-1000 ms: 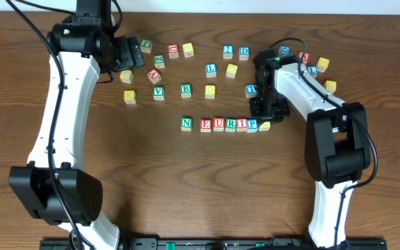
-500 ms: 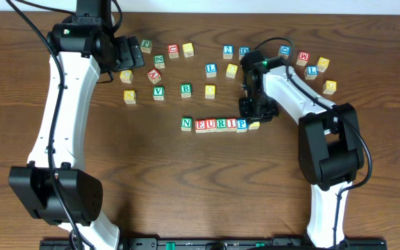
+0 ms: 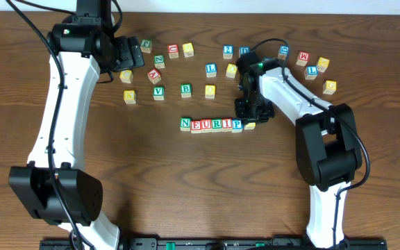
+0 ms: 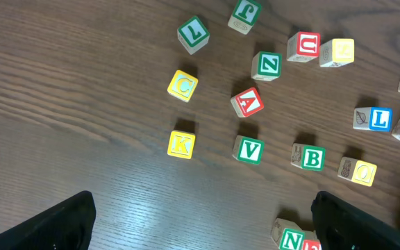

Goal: Spell out NEURIPS

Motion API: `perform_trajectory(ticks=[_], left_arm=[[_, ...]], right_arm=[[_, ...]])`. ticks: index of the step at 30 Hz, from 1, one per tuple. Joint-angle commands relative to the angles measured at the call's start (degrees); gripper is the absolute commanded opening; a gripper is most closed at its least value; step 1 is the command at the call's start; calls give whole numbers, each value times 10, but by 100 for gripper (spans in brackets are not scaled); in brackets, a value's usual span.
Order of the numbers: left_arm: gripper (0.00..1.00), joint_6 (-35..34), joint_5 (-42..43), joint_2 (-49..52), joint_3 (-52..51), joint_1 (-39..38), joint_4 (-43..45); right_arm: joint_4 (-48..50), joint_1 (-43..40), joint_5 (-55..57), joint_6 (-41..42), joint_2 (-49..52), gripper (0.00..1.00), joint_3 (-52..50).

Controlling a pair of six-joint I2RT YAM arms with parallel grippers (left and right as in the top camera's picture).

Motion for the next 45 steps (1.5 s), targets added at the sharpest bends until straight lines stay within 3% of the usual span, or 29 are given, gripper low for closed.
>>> perform_trajectory(ticks=[1,2,5,12,20,25,32,45], left_arm=[[98,9,-7,3,7,2,-2],[98,9,-7,3,7,2,-2],[98,9,-7,3,7,2,-2],[98,9,-7,3,7,2,-2],[98,9,-7,3,7,2,-2],[98,9,-7,3,7,2,-2],[98,9,-7,3,7,2,-2],[98,9,-7,3,7,2,-2]], right_arm=[[1,7,-8,10,-10,40,-5],[0,7,-8,10,-10,48,-5],[-7,7,-9,10,-10,54,0],[-24,7,-10,10,-23,54,13],[-30,-3,1,10,-113,53,13],[-37,-13,33,18,-119,40,10],[33,-20,37,20,-87,19,-34],[95,-55,37,20,-79,18,-72]])
